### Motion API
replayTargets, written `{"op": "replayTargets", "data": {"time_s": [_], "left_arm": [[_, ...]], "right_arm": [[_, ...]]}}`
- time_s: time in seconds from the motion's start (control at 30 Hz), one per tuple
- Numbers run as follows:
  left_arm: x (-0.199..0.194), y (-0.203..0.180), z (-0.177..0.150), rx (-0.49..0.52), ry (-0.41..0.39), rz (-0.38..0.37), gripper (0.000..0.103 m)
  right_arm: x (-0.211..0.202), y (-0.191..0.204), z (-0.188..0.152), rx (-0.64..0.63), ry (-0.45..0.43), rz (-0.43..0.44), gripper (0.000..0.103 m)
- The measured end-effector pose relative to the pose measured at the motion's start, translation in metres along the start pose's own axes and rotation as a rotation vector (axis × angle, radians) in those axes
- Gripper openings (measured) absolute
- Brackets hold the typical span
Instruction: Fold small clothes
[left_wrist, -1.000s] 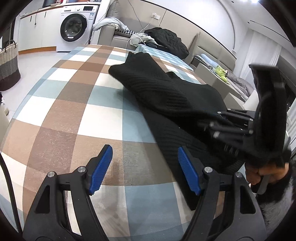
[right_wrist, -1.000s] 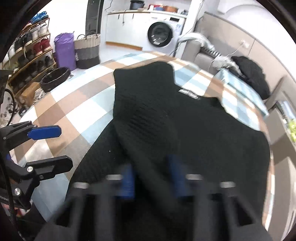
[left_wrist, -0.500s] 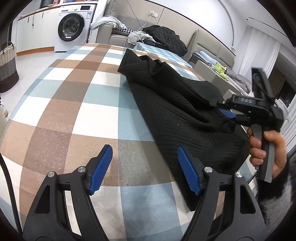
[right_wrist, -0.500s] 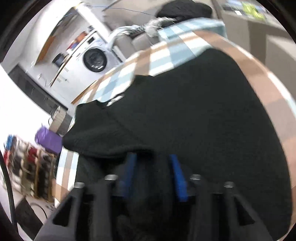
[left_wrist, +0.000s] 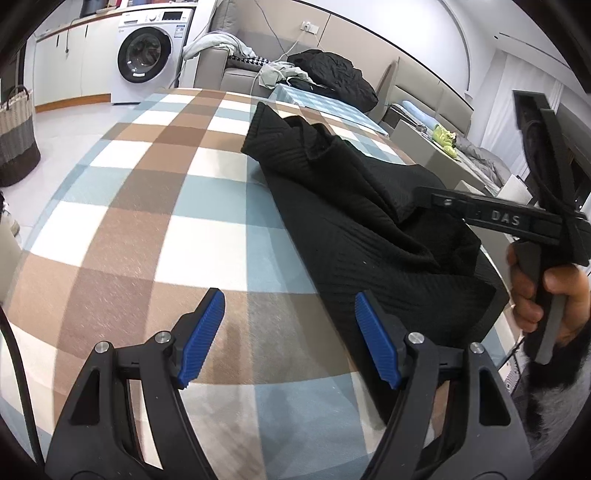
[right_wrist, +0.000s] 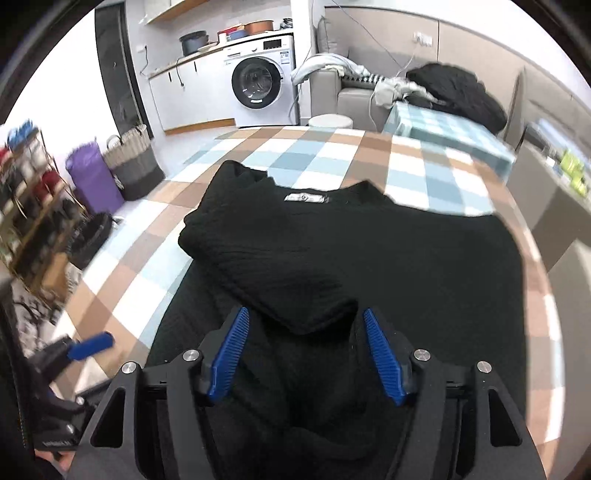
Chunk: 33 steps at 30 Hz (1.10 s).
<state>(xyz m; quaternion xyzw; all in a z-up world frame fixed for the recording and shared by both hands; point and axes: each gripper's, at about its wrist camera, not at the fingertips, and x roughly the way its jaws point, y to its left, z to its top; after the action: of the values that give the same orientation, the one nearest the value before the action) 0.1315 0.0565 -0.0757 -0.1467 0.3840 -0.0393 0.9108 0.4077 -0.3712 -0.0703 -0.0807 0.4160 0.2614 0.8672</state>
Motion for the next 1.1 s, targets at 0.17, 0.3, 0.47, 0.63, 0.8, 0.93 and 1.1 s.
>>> {"op": "replayTargets", "data": {"time_s": [0.17,0.3,0.47,0.63,0.8,0.93,1.1], "left_arm": [[0.003,0.003,0.01,0.013,-0.003,0.016,0.071],[0.01,0.005,0.021,-0.001,0.005,-0.004,0.071],[0.02,0.007,0.033,-0.011,0.016,-0.015,0.071],[0.025,0.01,0.039,-0.006,0.017,-0.01,0.071],[0.024,0.016,0.045,-0.018,0.009,-0.011,0.071],[0.021,0.018,0.051,-0.023,-0.009,-0.008,0.071],[0.027,0.019,0.058,-0.024,-0.002,-0.002,0.071]], "right_arm": [[-0.016,-0.014,0.002,-0.002,-0.031,-0.078,0.069],[-0.015,-0.007,0.009,-0.038,-0.028,-0.021,0.078],[0.026,0.022,0.018,-0.081,0.033,0.042,0.08],[0.065,0.036,0.028,-0.089,0.096,0.074,0.064],[0.069,0.018,0.043,-0.044,0.119,0.221,0.013],[0.033,-0.041,0.067,0.17,-0.001,0.328,0.005],[0.031,-0.101,0.08,0.356,-0.04,0.236,0.005]]}}
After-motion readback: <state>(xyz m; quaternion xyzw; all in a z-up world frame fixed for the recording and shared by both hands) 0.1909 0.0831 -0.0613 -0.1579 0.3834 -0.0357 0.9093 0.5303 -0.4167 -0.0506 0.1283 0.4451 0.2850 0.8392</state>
